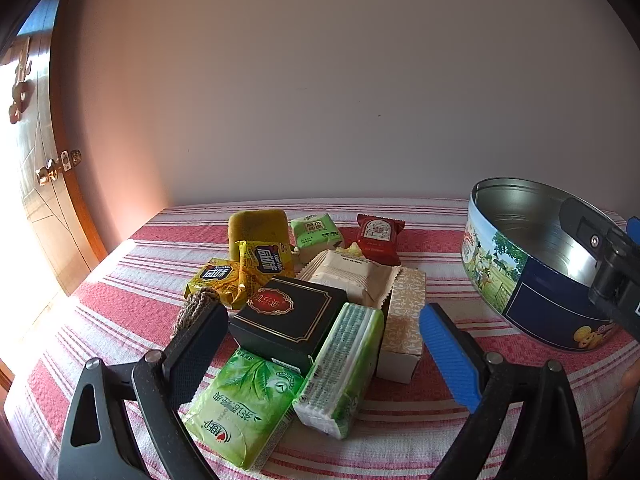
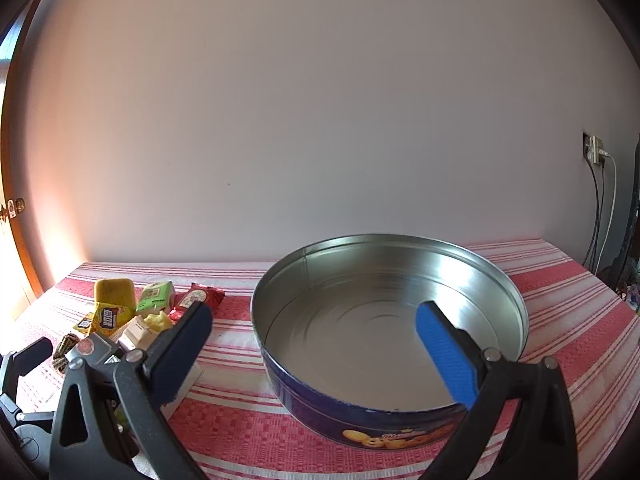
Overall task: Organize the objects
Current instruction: 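Grasp the green tissue pack with the left tool while the right tool grasps the patterned tissue box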
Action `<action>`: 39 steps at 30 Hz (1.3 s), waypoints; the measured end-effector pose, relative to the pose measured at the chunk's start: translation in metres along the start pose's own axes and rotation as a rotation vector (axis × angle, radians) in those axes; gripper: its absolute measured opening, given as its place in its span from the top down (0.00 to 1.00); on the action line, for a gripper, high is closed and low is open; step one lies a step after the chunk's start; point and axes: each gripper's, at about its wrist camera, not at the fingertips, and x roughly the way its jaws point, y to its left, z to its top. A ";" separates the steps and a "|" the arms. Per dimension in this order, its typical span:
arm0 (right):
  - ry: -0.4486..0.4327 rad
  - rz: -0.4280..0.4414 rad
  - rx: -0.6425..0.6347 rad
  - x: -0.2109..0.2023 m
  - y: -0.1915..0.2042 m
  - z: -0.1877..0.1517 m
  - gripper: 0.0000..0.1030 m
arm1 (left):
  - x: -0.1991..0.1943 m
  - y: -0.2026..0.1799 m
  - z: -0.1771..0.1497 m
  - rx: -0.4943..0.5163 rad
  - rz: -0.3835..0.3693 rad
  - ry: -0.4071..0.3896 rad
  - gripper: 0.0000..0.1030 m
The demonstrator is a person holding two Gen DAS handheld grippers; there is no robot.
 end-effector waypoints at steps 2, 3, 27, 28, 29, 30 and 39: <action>-0.002 0.002 0.000 -0.001 0.000 0.000 0.00 | -0.002 0.004 -0.003 -0.004 0.008 0.017 0.05; -0.002 0.003 0.000 -0.001 0.000 0.000 0.00 | -0.003 0.008 -0.004 -0.010 0.007 0.031 0.05; 0.059 0.140 -0.038 0.001 0.021 -0.006 0.00 | 0.018 0.077 -0.033 -0.035 -0.031 0.307 0.05; 0.065 0.150 -0.036 0.002 0.021 -0.006 0.00 | 0.024 0.074 -0.033 -0.023 -0.030 0.329 0.05; 0.072 0.163 -0.034 0.002 0.021 -0.007 0.00 | 0.029 0.072 -0.033 -0.013 -0.019 0.347 0.05; 0.081 0.179 -0.031 0.003 0.022 -0.007 0.00 | 0.035 0.071 -0.034 -0.007 -0.012 0.362 0.05; 0.215 0.345 -0.043 0.016 0.034 -0.017 0.03 | 0.045 0.073 -0.032 -0.025 -0.099 0.347 0.47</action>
